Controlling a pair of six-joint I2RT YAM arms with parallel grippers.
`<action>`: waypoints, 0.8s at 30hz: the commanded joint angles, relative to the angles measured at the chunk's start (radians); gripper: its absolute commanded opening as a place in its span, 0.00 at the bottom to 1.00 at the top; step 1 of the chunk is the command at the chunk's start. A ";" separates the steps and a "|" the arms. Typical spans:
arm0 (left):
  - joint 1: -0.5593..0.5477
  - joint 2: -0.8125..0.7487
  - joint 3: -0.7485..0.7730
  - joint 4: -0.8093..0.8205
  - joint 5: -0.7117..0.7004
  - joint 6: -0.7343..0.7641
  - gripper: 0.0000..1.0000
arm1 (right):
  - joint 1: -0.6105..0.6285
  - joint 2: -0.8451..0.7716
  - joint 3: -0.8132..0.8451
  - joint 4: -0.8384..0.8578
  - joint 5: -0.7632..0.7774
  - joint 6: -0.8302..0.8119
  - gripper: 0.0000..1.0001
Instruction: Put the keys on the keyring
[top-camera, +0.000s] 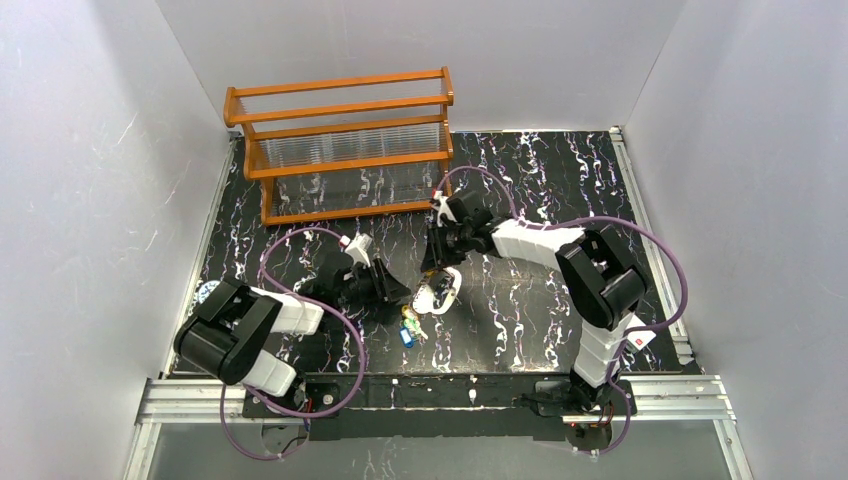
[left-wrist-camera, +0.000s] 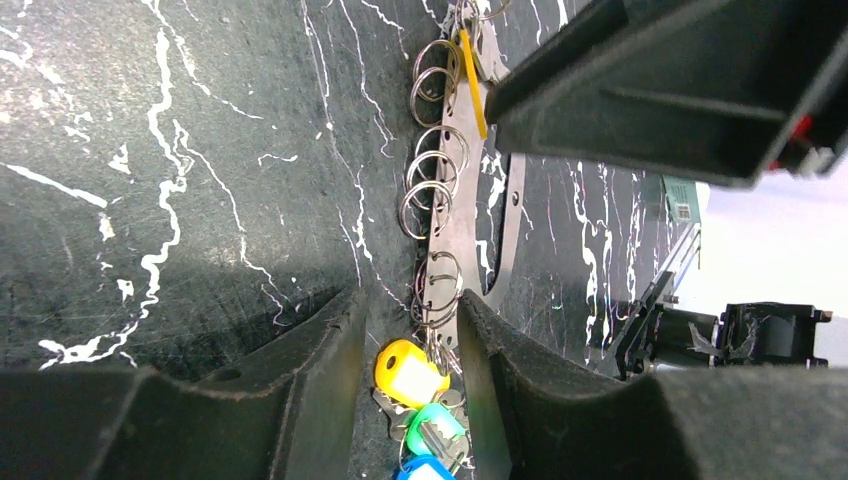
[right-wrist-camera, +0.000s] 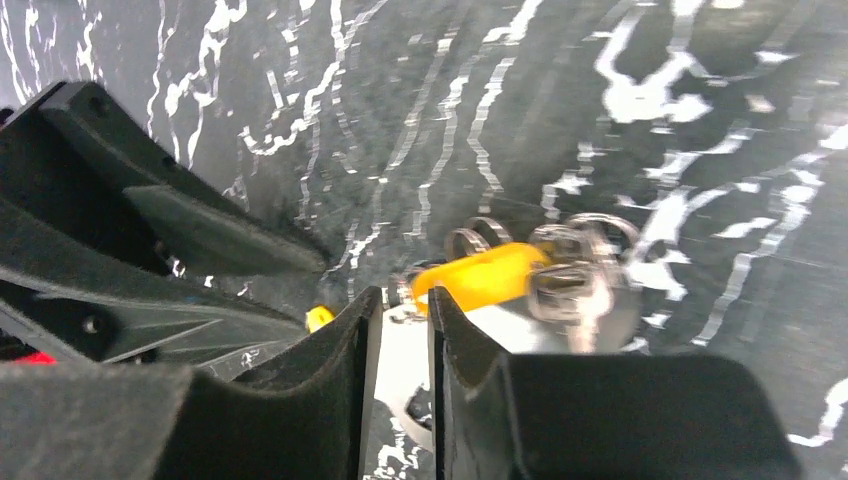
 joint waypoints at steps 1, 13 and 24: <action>0.003 -0.048 -0.015 -0.021 -0.033 0.015 0.37 | 0.091 -0.014 0.093 -0.066 0.062 -0.076 0.29; 0.003 -0.156 -0.031 -0.117 -0.100 0.055 0.38 | 0.164 0.100 0.195 -0.197 0.352 -0.126 0.09; 0.003 -0.149 -0.026 -0.135 -0.101 0.067 0.38 | 0.127 0.010 0.179 -0.231 0.743 -0.175 0.04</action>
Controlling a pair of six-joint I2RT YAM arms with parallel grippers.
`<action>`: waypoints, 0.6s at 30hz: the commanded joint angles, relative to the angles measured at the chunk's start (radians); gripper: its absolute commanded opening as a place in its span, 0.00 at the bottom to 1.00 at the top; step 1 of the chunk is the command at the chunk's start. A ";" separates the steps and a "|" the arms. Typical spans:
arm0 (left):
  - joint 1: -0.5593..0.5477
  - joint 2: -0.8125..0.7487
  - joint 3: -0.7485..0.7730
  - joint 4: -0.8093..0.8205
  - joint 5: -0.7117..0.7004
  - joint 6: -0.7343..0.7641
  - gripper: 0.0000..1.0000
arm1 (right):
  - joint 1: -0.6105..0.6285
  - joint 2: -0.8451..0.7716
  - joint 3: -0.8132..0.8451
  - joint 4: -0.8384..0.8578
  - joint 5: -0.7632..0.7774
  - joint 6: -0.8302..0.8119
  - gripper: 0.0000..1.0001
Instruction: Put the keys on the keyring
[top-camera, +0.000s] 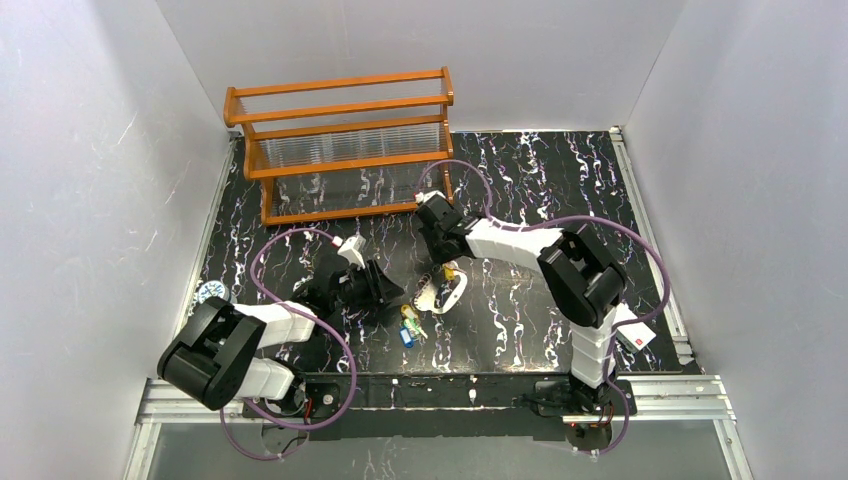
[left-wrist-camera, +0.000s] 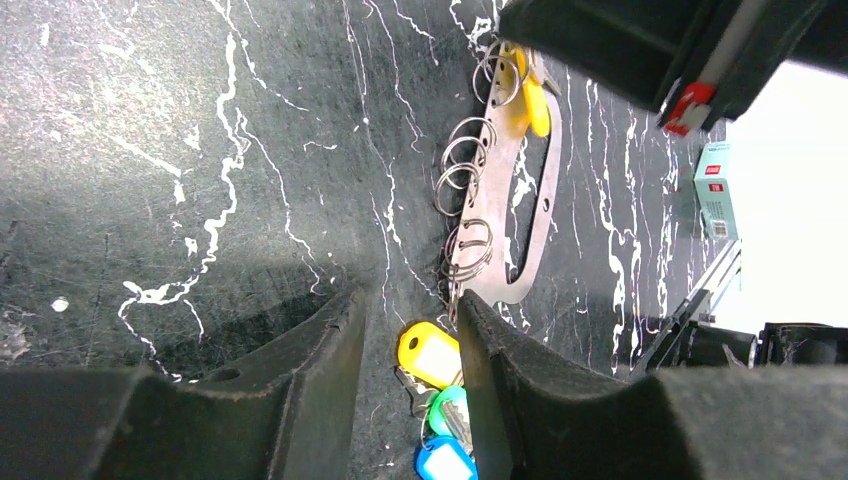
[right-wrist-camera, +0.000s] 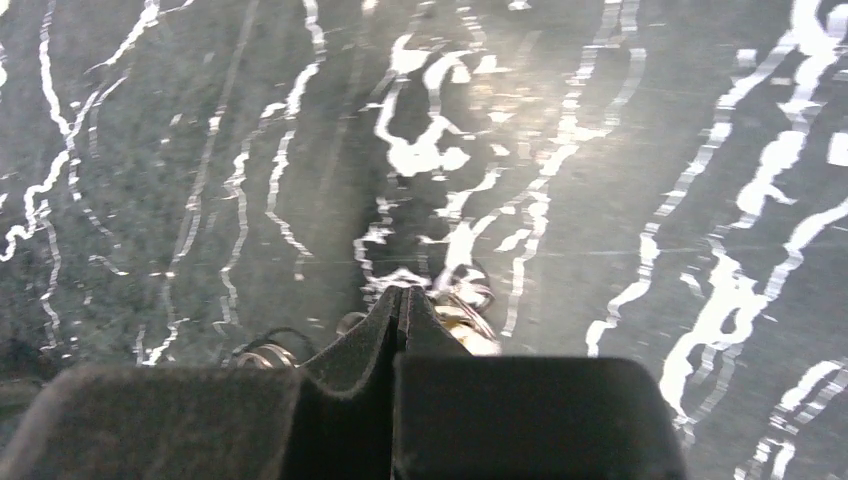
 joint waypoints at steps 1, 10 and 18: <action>0.003 -0.011 0.002 -0.018 -0.010 0.023 0.38 | -0.049 -0.087 -0.019 0.013 0.138 -0.028 0.05; 0.003 0.003 0.013 -0.022 -0.003 0.031 0.38 | -0.109 -0.120 -0.050 -0.017 0.063 -0.057 0.08; 0.003 0.011 0.028 -0.023 0.001 0.038 0.38 | -0.112 -0.197 -0.092 0.014 -0.232 0.009 0.26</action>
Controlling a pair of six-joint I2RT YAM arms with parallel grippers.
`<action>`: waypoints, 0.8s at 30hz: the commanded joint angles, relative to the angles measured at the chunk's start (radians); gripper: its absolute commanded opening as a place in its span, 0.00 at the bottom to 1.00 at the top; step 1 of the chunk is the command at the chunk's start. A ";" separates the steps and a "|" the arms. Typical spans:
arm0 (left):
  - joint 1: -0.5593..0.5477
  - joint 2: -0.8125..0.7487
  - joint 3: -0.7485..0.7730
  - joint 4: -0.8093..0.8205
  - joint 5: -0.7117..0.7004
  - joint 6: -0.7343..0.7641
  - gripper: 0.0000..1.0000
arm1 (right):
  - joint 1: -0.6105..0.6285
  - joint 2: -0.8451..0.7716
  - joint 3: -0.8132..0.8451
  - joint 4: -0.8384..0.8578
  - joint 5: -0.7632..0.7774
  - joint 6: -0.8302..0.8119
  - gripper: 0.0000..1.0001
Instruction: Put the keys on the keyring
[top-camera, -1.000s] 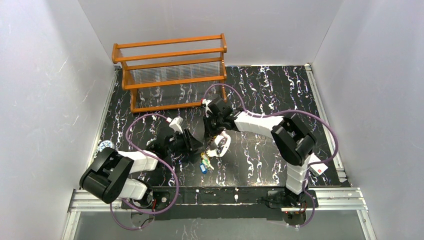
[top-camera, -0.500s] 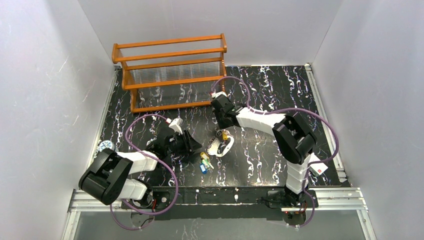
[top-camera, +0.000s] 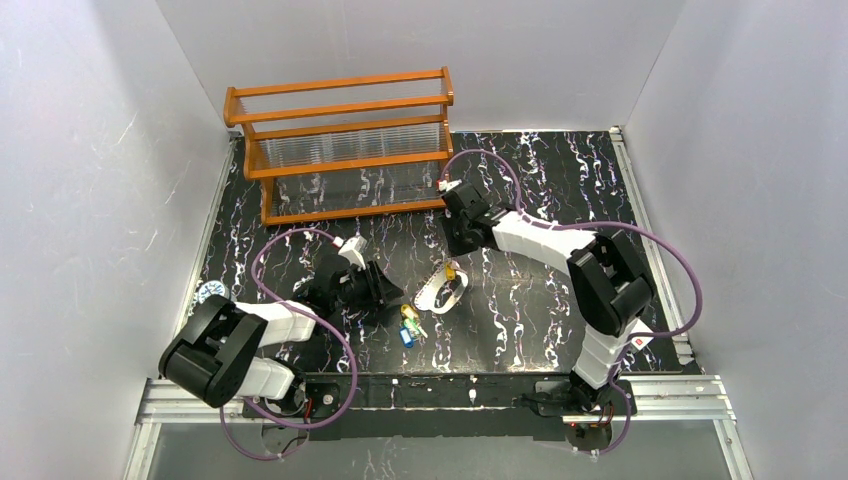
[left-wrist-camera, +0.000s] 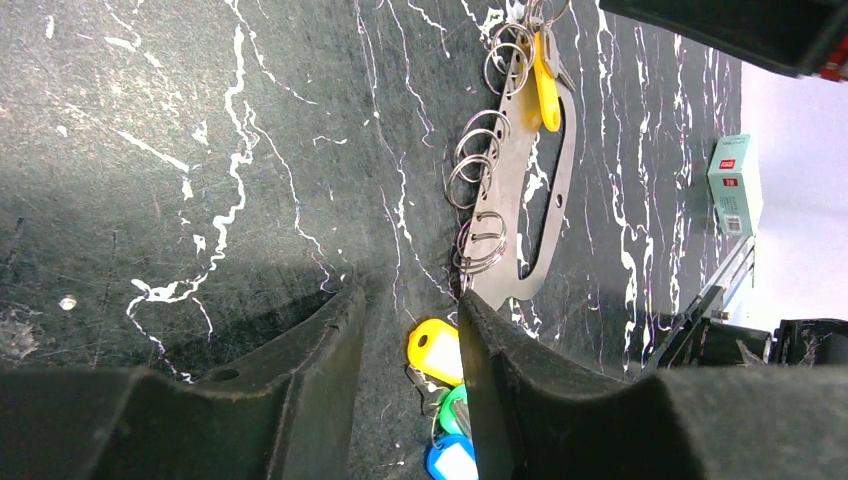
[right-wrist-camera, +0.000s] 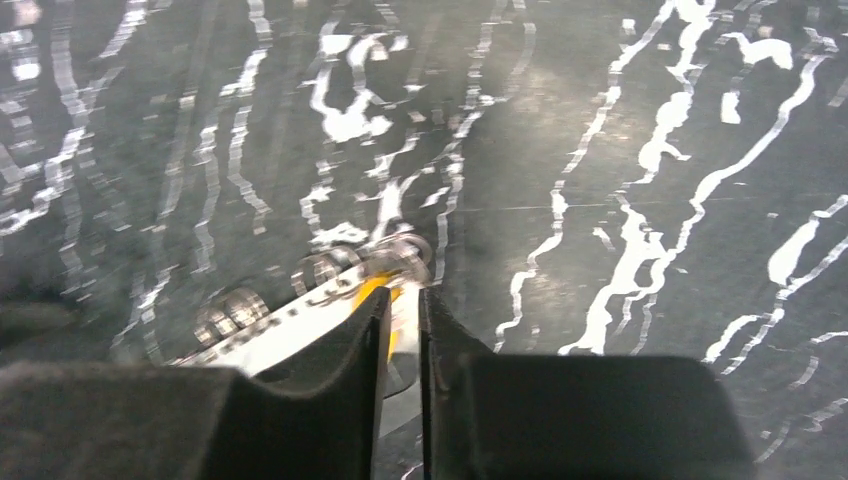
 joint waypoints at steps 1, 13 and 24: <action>0.003 0.001 0.028 -0.014 0.001 0.021 0.38 | 0.002 -0.068 -0.016 0.040 -0.210 0.059 0.28; 0.003 0.126 0.186 -0.048 0.021 0.070 0.38 | -0.051 0.004 -0.065 0.155 -0.542 0.203 0.32; 0.003 0.233 0.231 -0.021 0.058 0.068 0.37 | -0.080 0.080 -0.128 0.240 -0.624 0.223 0.32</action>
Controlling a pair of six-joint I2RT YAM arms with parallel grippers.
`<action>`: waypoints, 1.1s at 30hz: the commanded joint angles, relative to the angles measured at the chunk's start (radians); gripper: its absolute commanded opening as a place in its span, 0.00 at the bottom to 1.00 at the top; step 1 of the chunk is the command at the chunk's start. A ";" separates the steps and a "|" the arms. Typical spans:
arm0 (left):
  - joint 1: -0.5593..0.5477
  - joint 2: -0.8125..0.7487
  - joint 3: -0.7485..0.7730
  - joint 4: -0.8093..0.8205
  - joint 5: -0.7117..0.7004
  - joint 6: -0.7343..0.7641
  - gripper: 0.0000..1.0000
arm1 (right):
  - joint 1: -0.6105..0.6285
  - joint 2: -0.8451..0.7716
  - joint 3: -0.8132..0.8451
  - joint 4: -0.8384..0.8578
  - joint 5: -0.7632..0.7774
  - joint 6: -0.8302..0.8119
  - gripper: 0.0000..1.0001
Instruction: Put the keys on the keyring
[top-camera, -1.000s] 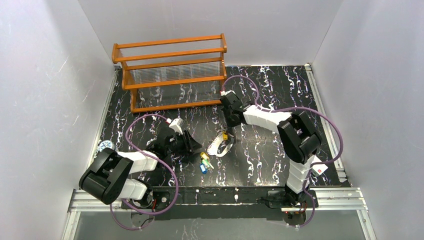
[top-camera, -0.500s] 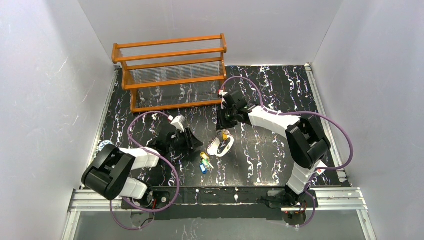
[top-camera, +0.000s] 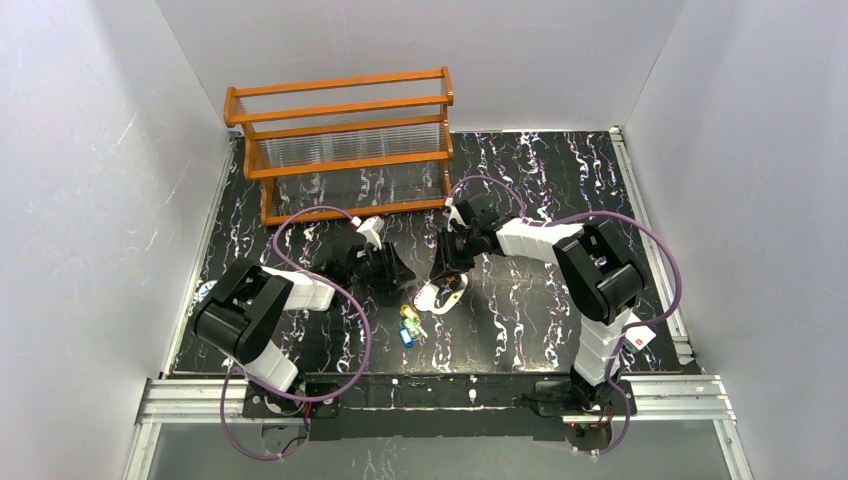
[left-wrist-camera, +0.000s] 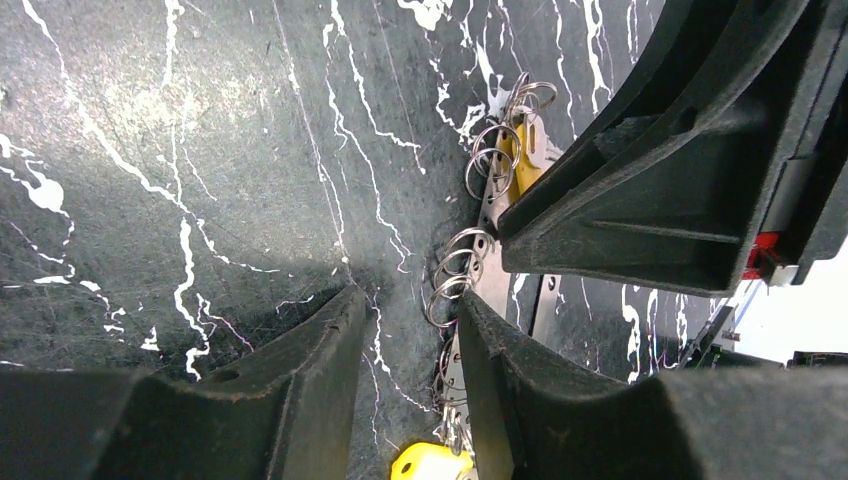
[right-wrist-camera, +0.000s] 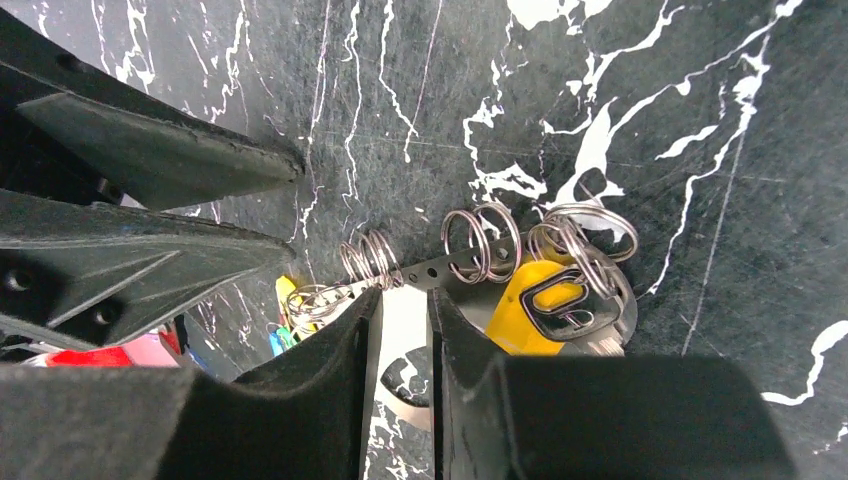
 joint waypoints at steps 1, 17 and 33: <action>0.003 0.004 -0.006 0.012 0.025 0.009 0.37 | -0.008 0.027 -0.006 0.067 -0.053 0.004 0.32; 0.003 0.001 -0.096 0.091 0.033 -0.018 0.34 | -0.016 0.091 0.007 0.139 -0.115 0.004 0.28; 0.003 -0.088 -0.123 0.094 0.021 -0.002 0.33 | -0.017 0.053 0.017 0.137 -0.171 -0.061 0.01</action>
